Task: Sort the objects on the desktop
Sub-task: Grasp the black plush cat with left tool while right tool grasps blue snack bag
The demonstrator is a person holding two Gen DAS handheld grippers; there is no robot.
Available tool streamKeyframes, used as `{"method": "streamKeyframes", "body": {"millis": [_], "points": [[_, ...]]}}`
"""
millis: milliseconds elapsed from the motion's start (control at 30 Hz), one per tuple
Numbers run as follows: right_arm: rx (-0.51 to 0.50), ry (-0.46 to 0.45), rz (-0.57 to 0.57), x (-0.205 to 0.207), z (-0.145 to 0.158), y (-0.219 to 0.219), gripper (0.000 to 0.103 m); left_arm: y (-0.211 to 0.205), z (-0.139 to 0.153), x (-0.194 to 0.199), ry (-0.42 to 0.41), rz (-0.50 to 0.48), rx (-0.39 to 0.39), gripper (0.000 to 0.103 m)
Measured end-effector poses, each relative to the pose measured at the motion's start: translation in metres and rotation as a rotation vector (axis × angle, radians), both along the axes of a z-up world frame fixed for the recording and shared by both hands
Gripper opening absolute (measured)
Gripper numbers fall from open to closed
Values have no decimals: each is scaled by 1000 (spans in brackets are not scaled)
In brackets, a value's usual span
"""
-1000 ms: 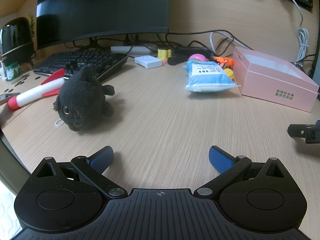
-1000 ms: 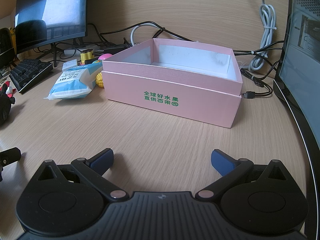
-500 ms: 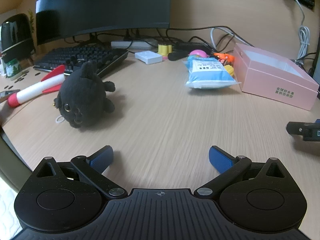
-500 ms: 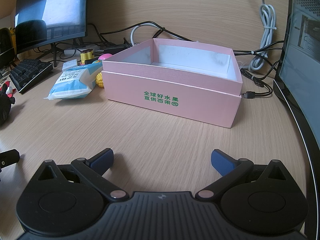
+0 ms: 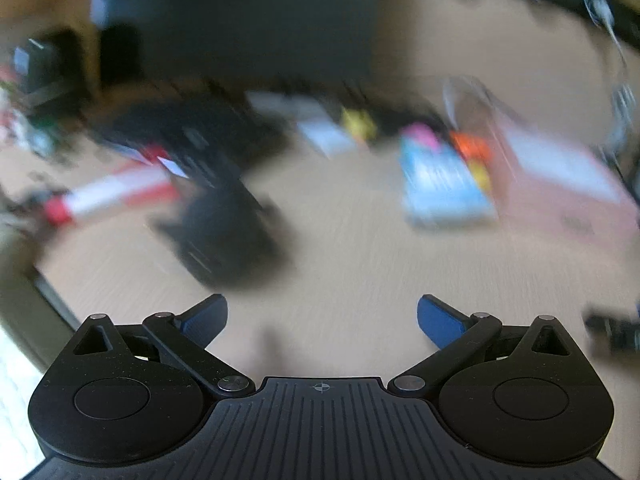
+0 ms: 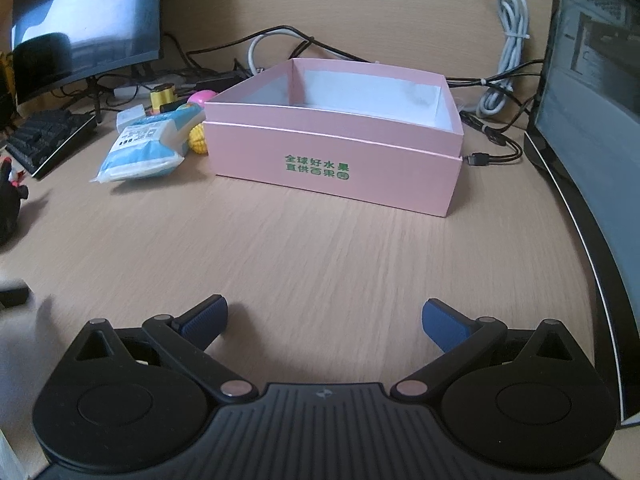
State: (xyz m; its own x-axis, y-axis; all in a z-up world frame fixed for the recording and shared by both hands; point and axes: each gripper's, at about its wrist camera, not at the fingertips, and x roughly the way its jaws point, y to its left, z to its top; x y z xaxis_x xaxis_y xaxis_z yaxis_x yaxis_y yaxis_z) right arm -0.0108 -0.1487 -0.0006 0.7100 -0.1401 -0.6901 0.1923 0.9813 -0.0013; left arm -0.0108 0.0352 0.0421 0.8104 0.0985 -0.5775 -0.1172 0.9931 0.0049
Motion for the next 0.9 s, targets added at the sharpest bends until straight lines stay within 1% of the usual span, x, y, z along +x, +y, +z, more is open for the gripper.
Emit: {"method": "streamKeyframes", "body": {"millis": [33, 67, 100, 133, 167, 233, 333, 367, 400, 433, 467, 500, 567, 667, 700, 767, 800, 833, 867, 900], "points": [[0, -3, 1, 0, -1, 0, 103, 8, 8, 0, -36, 42, 9, 103], [0, -5, 2, -1, -1, 0, 103, 16, 13, 3, -48, 86, 15, 103], [0, -7, 1, -2, -1, 0, 103, 24, 15, 9, -40, 128, 19, 103], [1, -7, 1, -3, -1, 1, 103, 31, 14, 19, -9, 156, 32, 103], [3, -7, 1, -3, -1, 1, 103, 35, 11, 29, 22, 165, 54, 103], [7, -1, 0, -2, 0, 0, 103, 39, 1, 49, 80, 158, 102, 103], [5, 9, 6, 0, 0, 0, 103, 41, -12, 73, 153, 122, 116, 103], [7, 10, 4, 0, 1, 1, 103, 41, -15, 79, 168, 111, 113, 98], [9, 14, -1, 1, 1, 1, 103, 41, -17, 85, 181, 93, 116, 90], [9, 20, -9, 1, 2, 2, 103, 40, -20, 90, 198, 75, 131, 77], [7, 25, -15, 2, 3, 3, 103, 39, -21, 93, 202, 63, 147, 75], [4, 25, -8, 4, 5, 6, 103, 39, -21, 95, 187, 37, 156, 73], [-24, -19, 20, 7, 15, 19, 103, 37, -18, 93, 162, -39, 168, 71], [-105, -115, 108, 26, 38, 53, 103, 29, -10, 85, 108, -160, 239, 71], [-113, -137, 128, 35, 45, 63, 103, 29, -7, 82, 93, -194, 250, 71], [-103, -172, 182, 60, 58, 86, 102, 34, -2, 79, 87, -241, 243, 71], [-113, -186, 207, 76, 62, 101, 100, 38, -1, 78, 96, -249, 233, 71], [-132, -189, 223, 88, 64, 112, 92, 43, 0, 78, 108, -251, 217, 71], [-158, -186, 235, 103, 64, 123, 87, 48, 1, 77, 118, -252, 202, 71], [-188, -181, 236, 118, 62, 135, 86, 52, 2, 77, 124, -254, 190, 71]]}}
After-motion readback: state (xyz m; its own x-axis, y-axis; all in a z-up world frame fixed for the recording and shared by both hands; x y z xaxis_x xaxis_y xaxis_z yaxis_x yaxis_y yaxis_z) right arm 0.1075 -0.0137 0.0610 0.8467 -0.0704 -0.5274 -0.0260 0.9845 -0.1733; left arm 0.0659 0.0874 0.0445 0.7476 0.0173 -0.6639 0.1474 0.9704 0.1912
